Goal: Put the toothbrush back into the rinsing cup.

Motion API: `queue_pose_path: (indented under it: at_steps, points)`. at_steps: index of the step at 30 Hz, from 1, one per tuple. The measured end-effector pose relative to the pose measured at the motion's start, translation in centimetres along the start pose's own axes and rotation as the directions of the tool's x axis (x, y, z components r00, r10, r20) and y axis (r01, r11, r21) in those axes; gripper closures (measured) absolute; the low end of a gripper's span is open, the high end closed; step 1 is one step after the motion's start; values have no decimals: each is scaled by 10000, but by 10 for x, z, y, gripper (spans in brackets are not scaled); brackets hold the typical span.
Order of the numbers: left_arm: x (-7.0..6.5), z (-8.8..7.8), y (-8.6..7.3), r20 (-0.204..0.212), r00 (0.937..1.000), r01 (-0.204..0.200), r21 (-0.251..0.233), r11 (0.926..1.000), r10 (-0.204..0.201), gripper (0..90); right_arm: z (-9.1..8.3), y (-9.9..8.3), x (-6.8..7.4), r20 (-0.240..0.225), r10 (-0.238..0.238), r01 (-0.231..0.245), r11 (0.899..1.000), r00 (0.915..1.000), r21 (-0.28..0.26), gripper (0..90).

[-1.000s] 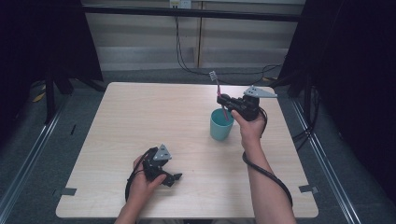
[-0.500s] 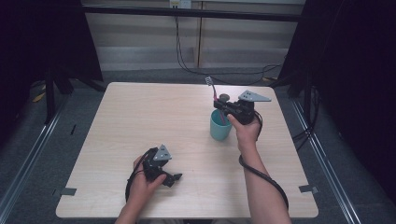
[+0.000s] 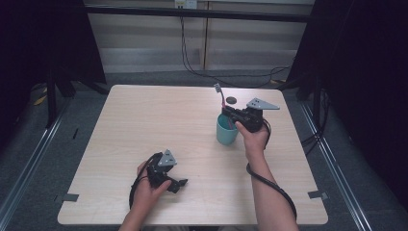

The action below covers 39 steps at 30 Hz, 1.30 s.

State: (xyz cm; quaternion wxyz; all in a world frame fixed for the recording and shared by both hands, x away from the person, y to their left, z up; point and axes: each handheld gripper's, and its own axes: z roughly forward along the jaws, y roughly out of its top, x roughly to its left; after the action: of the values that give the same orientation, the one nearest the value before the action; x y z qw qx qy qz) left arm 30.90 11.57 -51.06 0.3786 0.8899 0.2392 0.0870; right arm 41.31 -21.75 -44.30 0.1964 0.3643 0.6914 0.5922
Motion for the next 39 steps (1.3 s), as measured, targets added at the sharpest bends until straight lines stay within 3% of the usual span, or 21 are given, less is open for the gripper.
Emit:
queue_pose_path:
  at_steps: [18,33,34,37,38,39]
  points:
    - [0,0,0,-4,10000,8,-5,10000,-8,63,0,-12,-1,280,-164,146,9978,9995,647,791]
    - [0,0,0,0,10000,-1,-7,10000,1,63,-7,-12,-1,512,-60,20,9970,9987,779,744]
    - [0,0,0,-1,10000,8,-9,10000,-8,63,-7,-11,-1,599,-53,6,9969,9982,783,688]
    - [0,0,0,-7,10000,9,-5,10000,-9,63,-9,-11,-1,662,-123,70,9968,9977,799,631]
    - [0,0,0,-6,10000,6,-4,10000,-6,63,-10,-10,0,878,-164,89,9963,9960,852,535]
    - [0,0,0,-5,10000,4,0,10000,-4,63,-10,-9,1,932,-144,61,9960,9955,888,510]
